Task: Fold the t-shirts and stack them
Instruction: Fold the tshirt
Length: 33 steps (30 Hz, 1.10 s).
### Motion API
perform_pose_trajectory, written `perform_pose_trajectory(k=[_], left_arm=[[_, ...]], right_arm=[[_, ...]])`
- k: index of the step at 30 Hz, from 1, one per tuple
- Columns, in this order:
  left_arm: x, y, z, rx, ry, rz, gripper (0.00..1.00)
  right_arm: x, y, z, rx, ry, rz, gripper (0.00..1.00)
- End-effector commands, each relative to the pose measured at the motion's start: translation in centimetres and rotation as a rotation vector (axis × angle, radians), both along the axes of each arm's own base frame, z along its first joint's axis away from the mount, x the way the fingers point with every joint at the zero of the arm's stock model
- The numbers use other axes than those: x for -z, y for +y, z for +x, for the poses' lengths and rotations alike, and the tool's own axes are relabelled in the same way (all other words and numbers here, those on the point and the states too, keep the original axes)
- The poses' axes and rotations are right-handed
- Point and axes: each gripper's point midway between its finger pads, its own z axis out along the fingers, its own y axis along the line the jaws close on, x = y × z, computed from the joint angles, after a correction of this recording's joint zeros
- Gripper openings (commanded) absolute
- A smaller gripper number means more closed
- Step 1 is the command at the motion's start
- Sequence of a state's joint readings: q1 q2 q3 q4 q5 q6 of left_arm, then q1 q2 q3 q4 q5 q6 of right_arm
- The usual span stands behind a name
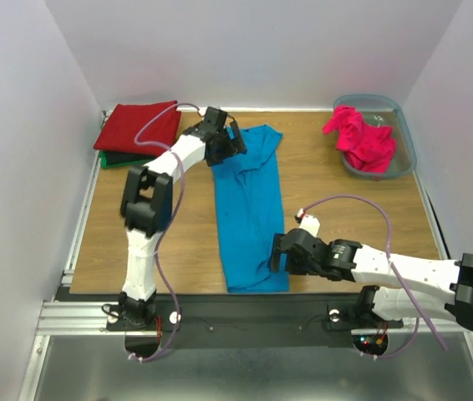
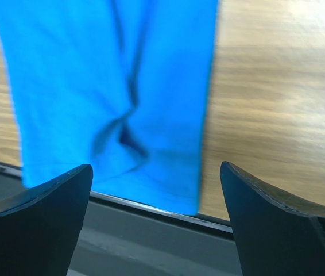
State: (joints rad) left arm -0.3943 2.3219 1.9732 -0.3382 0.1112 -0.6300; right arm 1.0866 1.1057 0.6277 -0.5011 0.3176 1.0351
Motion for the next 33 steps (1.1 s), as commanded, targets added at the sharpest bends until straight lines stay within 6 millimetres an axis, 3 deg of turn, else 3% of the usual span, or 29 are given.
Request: perform_pose_trajectory(k=[1, 2, 3, 4, 5, 6, 7, 8, 9, 10, 11, 12, 15, 19, 28, 33], left_arm=[[-6.1, 1.4, -10.1, 0.024, -0.067, 0.052, 0.98], [-6.3, 0.7, -12.5, 0.048, -0.081, 0.041, 0.98], [-9.5, 1.3, -14.5, 0.035, -0.155, 0.02, 0.98], [-6.7, 2.3, -17.5, 0.036, -0.102, 0.059, 0.98], [-6.5, 1.6, -19.8, 0.011, -0.104, 0.06, 0.98], [-8.2, 1.7, -21.8, 0.013, -0.138, 0.021, 0.99], [-5.2, 2.5, -24.5, 0.02, -0.075, 0.041, 0.98], [-5.9, 1.7, -26.9, 0.035, -0.076, -0.01, 0.98], [-5.2, 1.8, -28.4, 0.035, -0.053, -0.019, 0.98], [-2.9, 2.0, -31.1, 0.049, 0.006, -0.011, 0.95], [-2.4, 2.6, -31.8, 0.026, 0.026, -0.021, 0.95], [-1.5, 2.7, -34.0, 0.064, 0.052, -0.018, 0.92], [-1.0, 2.1, -37.5, 0.1, 0.108, -0.05, 0.89], [0.6, 1.9, -40.9, 0.155, 0.183, -0.037, 0.86], [3.4, 2.8, -42.9, 0.181, 0.276, 0.056, 0.63], [4.1, 3.7, -43.8, 0.168, 0.304, 0.068, 0.63]], right_arm=[[1.6, -1.8, -1.1, 0.051, 0.052, -0.02, 0.97], [2.2, -2.3, -1.4, 0.053, 0.067, -0.031, 0.96], [2.2, -2.2, -1.6, 0.046, 0.073, -0.019, 0.95], [2.3, -2.2, -1.8, 0.04, 0.086, -0.015, 0.94], [2.3, -2.2, -2.0, 0.033, 0.093, -0.011, 0.93], [2.2, -2.0, -2.2, 0.024, 0.099, 0.0, 0.92], [2.1, -1.9, -2.2, 0.02, 0.102, 0.005, 0.92], [1.9, -1.7, -2.3, 0.015, 0.104, 0.01, 0.91], [1.8, -1.6, -2.3, 0.01, 0.106, 0.016, 0.9], [1.7, -1.4, -2.5, 0.002, 0.113, 0.022, 0.9], [1.6, -1.3, -2.5, -0.002, 0.115, 0.026, 0.9], [1.5, -1.1, -2.6, -0.013, 0.122, 0.031, 0.89], [1.7, -0.8, -3.1, -0.032, 0.145, 0.037, 0.89], [2.3, -0.4, -3.8, -0.045, 0.189, 0.043, 0.88], [2.9, -0.4, -4.0, -0.053, 0.204, 0.038, 0.86], [2.9, -0.4, -3.9, -0.048, 0.201, 0.036, 0.86]])
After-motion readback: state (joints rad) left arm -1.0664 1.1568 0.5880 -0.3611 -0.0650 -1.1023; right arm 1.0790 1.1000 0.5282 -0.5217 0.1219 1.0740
